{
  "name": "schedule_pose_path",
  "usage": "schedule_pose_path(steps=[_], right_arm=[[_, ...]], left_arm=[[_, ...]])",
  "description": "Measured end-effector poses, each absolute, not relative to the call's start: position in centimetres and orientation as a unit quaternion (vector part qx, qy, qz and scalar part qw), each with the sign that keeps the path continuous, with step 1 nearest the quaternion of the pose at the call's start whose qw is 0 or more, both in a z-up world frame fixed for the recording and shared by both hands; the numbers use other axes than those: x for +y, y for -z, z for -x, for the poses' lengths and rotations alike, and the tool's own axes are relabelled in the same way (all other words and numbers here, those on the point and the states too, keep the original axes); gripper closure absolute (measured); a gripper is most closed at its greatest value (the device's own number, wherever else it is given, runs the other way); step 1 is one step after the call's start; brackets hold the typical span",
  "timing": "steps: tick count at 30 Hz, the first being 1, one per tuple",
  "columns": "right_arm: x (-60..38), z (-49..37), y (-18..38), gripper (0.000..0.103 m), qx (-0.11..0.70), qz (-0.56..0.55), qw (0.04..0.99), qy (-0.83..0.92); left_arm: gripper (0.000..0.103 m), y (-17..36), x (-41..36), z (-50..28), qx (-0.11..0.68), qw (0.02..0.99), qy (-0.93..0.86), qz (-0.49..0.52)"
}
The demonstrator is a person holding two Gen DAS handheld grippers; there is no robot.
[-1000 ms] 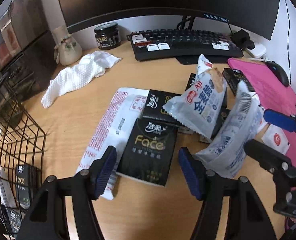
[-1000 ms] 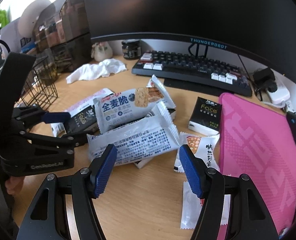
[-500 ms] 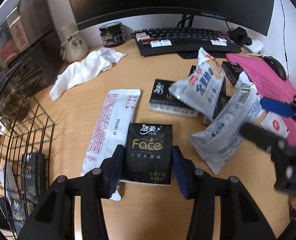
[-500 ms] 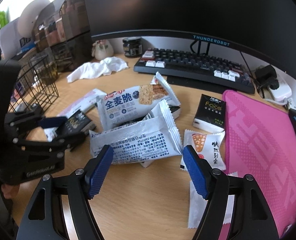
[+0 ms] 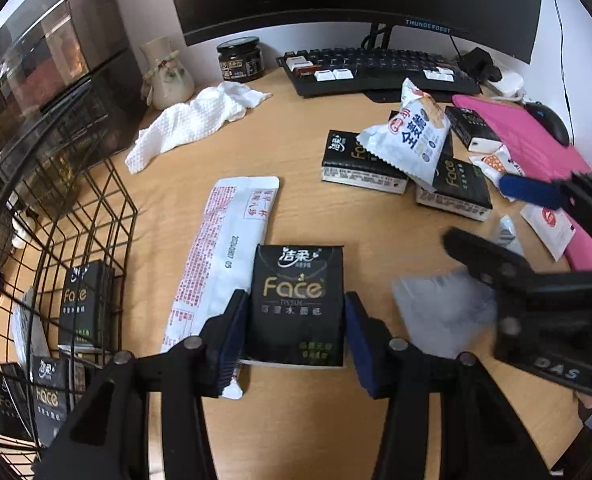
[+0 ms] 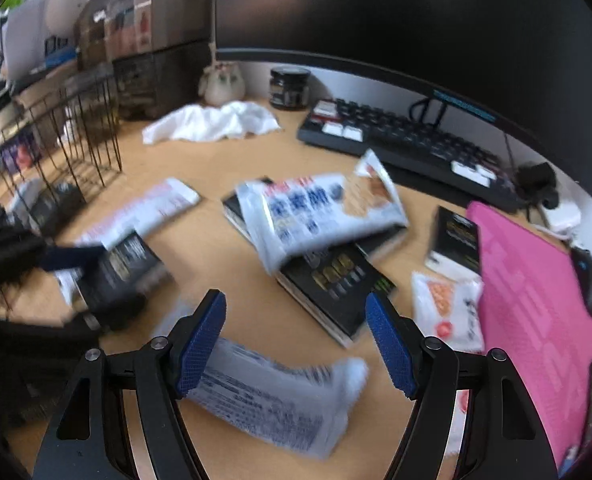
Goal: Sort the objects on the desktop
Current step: 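Grasp a black Face pack with the left tool, then grasp a white snack bar with the right tool while the left holds the Face pack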
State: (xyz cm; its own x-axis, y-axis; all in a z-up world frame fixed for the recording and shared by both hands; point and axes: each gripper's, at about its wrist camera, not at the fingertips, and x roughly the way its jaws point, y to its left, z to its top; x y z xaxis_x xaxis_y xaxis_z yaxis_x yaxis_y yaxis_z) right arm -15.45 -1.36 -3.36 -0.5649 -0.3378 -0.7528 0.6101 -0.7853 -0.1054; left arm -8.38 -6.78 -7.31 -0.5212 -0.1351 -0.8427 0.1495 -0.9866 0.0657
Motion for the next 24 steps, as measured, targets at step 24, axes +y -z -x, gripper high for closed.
schedule_pose_path(steps=[24], right_arm=[[7.6,10.8,4.2,0.031,0.196,-0.424,0.248,0.849]], left_arm=[[0.050,6.2,-1.2,8.4,-0.023,0.035,0.881,-0.472]])
